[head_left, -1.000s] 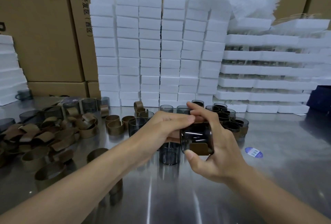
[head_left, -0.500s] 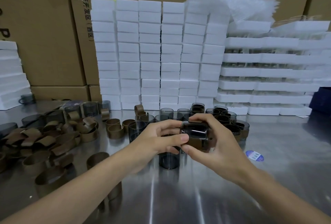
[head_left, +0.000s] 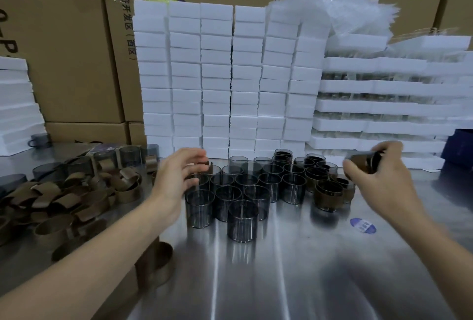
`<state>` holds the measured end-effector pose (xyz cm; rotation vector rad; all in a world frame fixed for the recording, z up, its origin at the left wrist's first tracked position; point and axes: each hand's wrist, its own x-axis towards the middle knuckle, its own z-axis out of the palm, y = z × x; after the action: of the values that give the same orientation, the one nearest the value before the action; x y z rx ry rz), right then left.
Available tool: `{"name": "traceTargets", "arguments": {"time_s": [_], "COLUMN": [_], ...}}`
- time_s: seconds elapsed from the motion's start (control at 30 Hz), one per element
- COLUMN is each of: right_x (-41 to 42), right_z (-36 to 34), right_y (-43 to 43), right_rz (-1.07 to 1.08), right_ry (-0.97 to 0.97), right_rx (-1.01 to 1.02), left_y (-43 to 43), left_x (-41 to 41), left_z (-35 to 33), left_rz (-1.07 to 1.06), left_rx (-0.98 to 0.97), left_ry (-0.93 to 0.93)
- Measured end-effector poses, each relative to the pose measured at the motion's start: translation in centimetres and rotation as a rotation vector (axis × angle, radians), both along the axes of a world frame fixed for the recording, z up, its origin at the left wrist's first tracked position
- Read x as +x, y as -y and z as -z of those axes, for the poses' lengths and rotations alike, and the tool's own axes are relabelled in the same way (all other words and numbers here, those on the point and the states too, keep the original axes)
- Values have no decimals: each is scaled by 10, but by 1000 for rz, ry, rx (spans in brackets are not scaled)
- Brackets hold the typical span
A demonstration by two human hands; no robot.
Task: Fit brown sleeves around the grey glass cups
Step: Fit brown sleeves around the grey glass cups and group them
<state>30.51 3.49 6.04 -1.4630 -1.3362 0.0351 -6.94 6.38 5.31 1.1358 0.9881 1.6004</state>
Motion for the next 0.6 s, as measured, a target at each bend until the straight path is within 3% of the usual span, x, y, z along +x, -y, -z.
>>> {"name": "traceTargets", "arguments": {"time_s": [0.13, 0.4, 0.5, 0.6], "right_x": [40, 45, 41, 20], "right_z": [2, 19, 20, 11], "right_y": [-13, -24, -23, -12], "right_rz": [155, 146, 97, 170], "right_ry": [131, 352, 320, 520], "right_rx": [-321, -673, -756, -715], "left_y": [-24, -41, -37, -30], "left_x": [-31, -65, -61, -53], "left_z": [3, 22, 26, 22], "left_rz": [-186, -321, -280, -229], "left_rx": [-61, 4, 50, 158], "left_ry": [14, -745, -920, -1019]}}
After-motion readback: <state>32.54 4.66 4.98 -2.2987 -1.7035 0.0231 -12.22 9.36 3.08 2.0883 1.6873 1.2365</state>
